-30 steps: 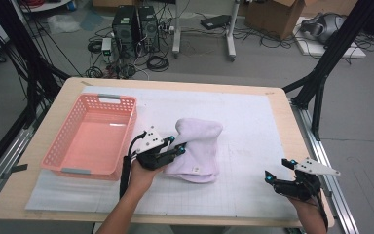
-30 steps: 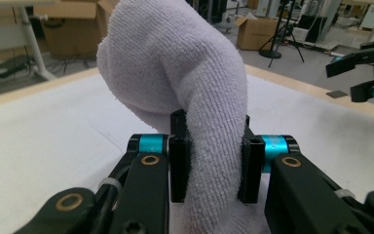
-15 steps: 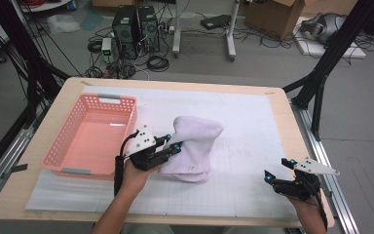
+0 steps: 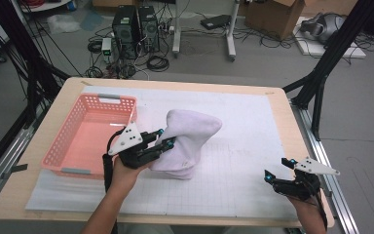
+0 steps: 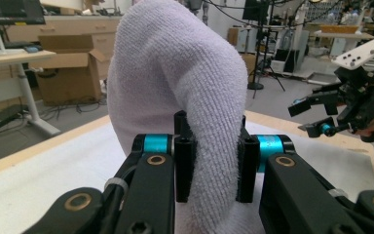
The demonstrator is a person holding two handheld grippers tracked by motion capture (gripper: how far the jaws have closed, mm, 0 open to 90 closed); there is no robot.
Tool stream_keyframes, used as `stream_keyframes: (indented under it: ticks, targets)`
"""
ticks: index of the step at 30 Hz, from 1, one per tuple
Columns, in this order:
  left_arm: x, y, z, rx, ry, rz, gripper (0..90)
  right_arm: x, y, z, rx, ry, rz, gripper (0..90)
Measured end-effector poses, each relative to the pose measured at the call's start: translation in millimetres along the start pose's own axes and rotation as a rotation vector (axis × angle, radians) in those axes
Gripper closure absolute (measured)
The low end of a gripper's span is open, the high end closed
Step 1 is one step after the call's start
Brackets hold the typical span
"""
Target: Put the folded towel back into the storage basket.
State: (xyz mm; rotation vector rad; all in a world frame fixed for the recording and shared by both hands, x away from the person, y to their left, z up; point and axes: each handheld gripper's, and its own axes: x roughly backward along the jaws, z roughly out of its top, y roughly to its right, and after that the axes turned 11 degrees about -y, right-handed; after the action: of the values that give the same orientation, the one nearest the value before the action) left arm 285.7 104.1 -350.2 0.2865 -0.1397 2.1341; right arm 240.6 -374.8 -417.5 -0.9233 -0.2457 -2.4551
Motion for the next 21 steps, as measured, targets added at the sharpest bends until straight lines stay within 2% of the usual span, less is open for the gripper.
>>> stream_keyframes:
  ticks: [6,11,21]
  targets:
    - [15.6,-6.7,3.1,-0.006,0.014,0.023,76.1,0.1,0.3,1.0,0.0,0.002,0.0,17.7]
    - [27.3,-12.5,3.3,0.006,0.025,0.04,76.1,-0.8,0.4,1.4,-0.001,0.0,0.001,17.6]
    - [48.2,-20.7,17.0,-0.025,0.043,0.062,76.2,-0.8,0.5,2.1,-0.002,0.003,0.0,17.6]
